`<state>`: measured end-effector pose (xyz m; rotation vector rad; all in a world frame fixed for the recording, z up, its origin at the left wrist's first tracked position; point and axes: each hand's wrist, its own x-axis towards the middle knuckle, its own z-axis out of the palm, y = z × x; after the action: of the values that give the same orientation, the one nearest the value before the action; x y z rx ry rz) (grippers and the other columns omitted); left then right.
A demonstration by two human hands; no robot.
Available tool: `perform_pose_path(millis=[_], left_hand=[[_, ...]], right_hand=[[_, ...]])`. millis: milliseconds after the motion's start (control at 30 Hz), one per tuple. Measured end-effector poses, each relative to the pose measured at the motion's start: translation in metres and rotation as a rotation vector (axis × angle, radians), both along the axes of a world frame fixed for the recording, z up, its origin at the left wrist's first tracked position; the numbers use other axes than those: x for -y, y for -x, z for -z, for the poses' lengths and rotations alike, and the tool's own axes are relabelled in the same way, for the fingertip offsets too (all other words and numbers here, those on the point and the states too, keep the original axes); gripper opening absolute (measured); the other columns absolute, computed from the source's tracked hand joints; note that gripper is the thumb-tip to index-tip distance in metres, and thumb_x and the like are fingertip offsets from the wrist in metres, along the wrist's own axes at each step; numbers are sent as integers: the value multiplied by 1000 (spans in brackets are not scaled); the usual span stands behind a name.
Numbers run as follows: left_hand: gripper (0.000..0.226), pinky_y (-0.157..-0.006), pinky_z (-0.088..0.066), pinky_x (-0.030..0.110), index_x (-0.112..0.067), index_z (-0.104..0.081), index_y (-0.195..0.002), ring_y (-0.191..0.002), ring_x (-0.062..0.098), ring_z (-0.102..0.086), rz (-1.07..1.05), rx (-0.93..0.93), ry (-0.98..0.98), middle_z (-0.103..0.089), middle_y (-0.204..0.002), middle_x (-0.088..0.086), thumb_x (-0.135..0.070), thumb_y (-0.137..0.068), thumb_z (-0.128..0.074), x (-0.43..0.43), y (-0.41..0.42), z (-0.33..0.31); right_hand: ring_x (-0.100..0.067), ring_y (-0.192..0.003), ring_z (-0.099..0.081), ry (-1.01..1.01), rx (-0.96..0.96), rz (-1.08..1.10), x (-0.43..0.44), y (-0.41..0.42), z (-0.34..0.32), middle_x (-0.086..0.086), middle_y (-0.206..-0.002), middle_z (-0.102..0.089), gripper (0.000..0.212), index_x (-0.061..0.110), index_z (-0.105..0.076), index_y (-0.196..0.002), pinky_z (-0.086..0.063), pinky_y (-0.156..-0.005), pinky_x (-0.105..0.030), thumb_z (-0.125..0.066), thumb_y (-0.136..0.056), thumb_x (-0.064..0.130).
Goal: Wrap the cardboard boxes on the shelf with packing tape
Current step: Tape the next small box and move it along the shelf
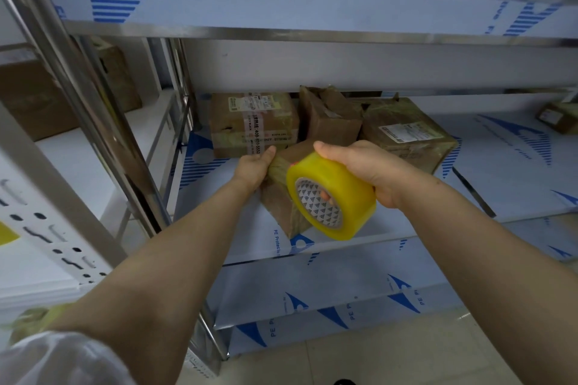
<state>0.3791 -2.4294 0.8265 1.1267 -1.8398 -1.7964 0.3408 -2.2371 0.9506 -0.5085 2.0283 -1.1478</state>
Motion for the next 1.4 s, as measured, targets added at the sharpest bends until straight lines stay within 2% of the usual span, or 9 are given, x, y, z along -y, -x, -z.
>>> perform_pose_path(millis=[100, 233, 533, 667, 833, 1000, 1133, 1267, 1400], left_hand=[[34, -88, -45, 28, -11, -65, -87, -97, 20, -59, -4, 7, 32, -60, -81, 3, -41, -95, -52, -2, 1, -3], [31, -92, -51, 34, -15, -63, -75, -85, 20, -57, -11, 13, 61, -59, -78, -1, -40, -94, -56, 3, 2, -6], [25, -98, -49, 40, -18, -64, -77, -97, 21, -61, 14, 4, 87, -64, -94, 4, -38, -91, -60, 7, 1, -4], [26, -99, -48, 39, -15, -67, -85, -94, 19, -60, 21, 3, 93, -63, -90, 1, -38, -92, -59, 6, 2, -5], [32, -100, -47, 37, -10, -66, -81, -88, 19, -60, 103, 64, 167, -65, -90, 5, -38, -93, -57, 10, 1, -5], [30, -89, -44, 34, -6, -59, -120, -111, 28, -56, 149, 398, 642, -59, -125, 14, -23, -100, -44, 5, 29, -26], [77, -101, -35, 41, -8, -33, -144, -130, 32, -40, 227, 748, 828, -40, -144, 17, -65, -94, -22, -31, 47, -18], [74, -86, -41, 38, -9, -51, -128, -114, 33, -53, 206, 737, 899, -56, -126, 17, -66, -93, -18, -23, 48, -13], [63, -85, -45, 34, -11, -60, -114, -105, 29, -58, 164, 587, 654, -62, -113, 10, -62, -94, -28, 5, 53, -12]], right_hand=[[-13, -47, -65, -3, -33, 43, -1, 3, 4, -4, -66, -68, 50, 7, -53, -116, -47, -39, -21, -62, -87, 46], [-24, -84, -65, -78, -162, 47, -6, 7, 20, -10, -102, -65, 59, 9, -57, -119, -53, -70, -33, -62, -84, 55], [-23, -92, -62, -118, -185, 42, -22, 11, 49, -6, -105, -63, 49, 15, -61, -110, -49, -74, -31, -61, -84, 56], [-14, -77, -57, -106, -180, 41, -25, 12, 57, 2, -86, -58, 30, 22, -55, -86, -45, -63, -28, -58, -88, 52], [-20, -80, -64, -66, -130, 46, -25, 12, 75, -7, -90, -67, 31, 19, -64, -84, -51, -68, -28, -61, -86, 50], [-24, -89, -64, -33, -119, 67, -17, 12, 89, -7, -89, -67, 32, 18, -65, -82, -54, -86, -39, -61, -86, 50], [-24, -93, -64, -23, -102, 76, -11, 14, 94, -8, -97, -68, 37, 14, -68, -92, -52, -91, -45, -61, -85, 50], [-25, -96, -63, -10, -91, 68, -11, 20, 98, -11, -103, -68, 43, 8, -67, -104, -51, -92, -45, -61, -86, 47], [-24, -96, -63, -9, -48, 61, -12, 22, 105, -9, -104, -67, 39, 14, -66, -102, -51, -93, -43, -60, -86, 49]])
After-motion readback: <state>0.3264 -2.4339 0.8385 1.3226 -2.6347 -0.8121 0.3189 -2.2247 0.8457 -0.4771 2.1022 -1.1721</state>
